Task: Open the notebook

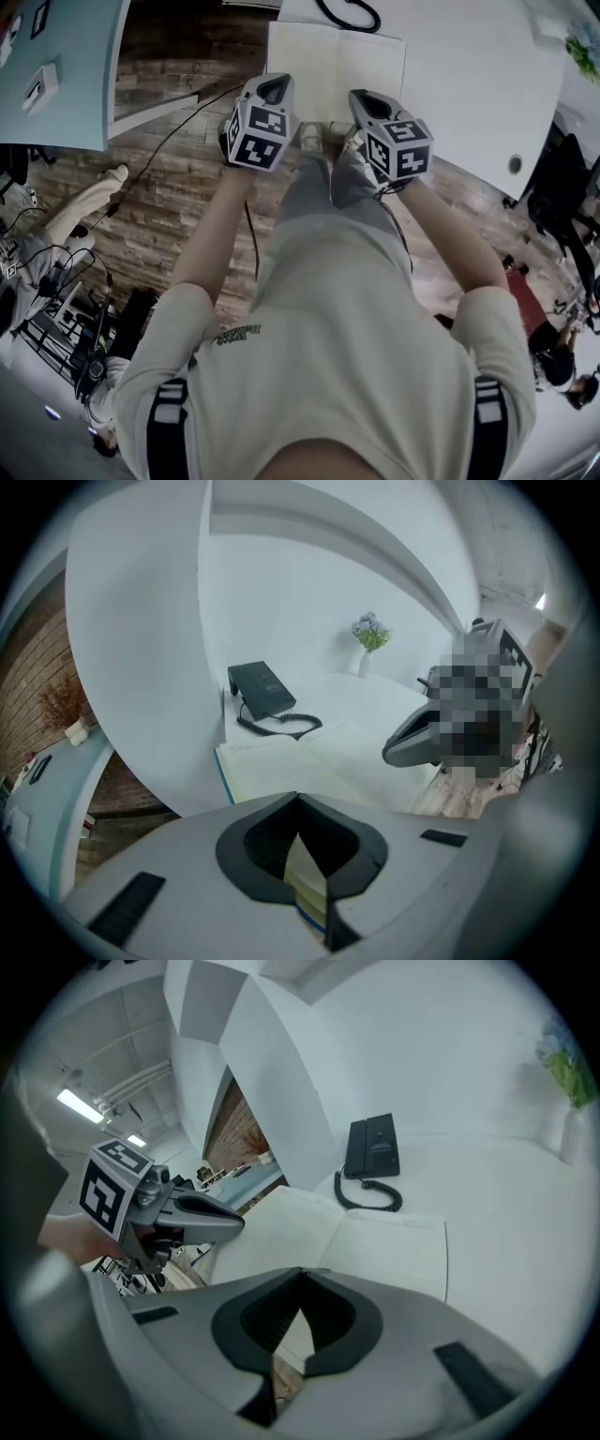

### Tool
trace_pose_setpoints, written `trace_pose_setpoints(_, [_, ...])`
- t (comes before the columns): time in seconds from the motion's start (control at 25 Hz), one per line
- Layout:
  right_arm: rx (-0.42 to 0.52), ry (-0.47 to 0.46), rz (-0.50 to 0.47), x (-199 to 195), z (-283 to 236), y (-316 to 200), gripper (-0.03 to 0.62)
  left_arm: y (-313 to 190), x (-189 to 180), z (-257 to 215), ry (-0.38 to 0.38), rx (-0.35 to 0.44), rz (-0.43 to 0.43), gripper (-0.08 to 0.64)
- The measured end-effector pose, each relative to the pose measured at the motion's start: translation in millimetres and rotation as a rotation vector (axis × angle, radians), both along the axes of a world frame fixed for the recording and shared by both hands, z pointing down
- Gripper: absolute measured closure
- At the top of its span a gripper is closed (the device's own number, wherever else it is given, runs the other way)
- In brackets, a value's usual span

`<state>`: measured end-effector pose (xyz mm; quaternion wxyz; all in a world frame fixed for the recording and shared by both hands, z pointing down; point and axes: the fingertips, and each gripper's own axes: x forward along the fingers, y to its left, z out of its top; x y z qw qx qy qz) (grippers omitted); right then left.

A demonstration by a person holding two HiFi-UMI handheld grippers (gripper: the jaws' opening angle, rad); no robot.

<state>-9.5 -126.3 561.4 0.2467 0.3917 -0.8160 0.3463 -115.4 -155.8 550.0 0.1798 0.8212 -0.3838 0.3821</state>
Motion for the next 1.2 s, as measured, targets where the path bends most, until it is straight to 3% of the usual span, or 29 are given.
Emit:
trace_pose_setpoints(0.28, [0.076, -0.049, 0.018, 16, -61, -4, 0.589, -2, 32, -77, 0.110, 0.117, 0.001, 0.558])
trace_pose_setpoints(0.56, [0.226, -0.103, 0.020, 30, -139, -15, 0.589, 1, 56, -157, 0.238, 0.279, -0.008, 0.558])
trace_pose_setpoints(0.76, [0.330, -0.114, 0.004, 33, -190, -17, 0.589, 4, 65, -211, 0.377, 0.393, -0.060, 0.558])
trace_pose_setpoints(0.92, [0.413, -0.135, -0.012, 30, -222, -12, 0.589, 11, 77, -237, 0.404, 0.450, -0.037, 0.558])
trace_pose_setpoints(1.2, [0.559, -0.162, -0.033, 26, -265, 3, 0.589, 31, 92, -256, 0.379, 0.546, 0.023, 0.558])
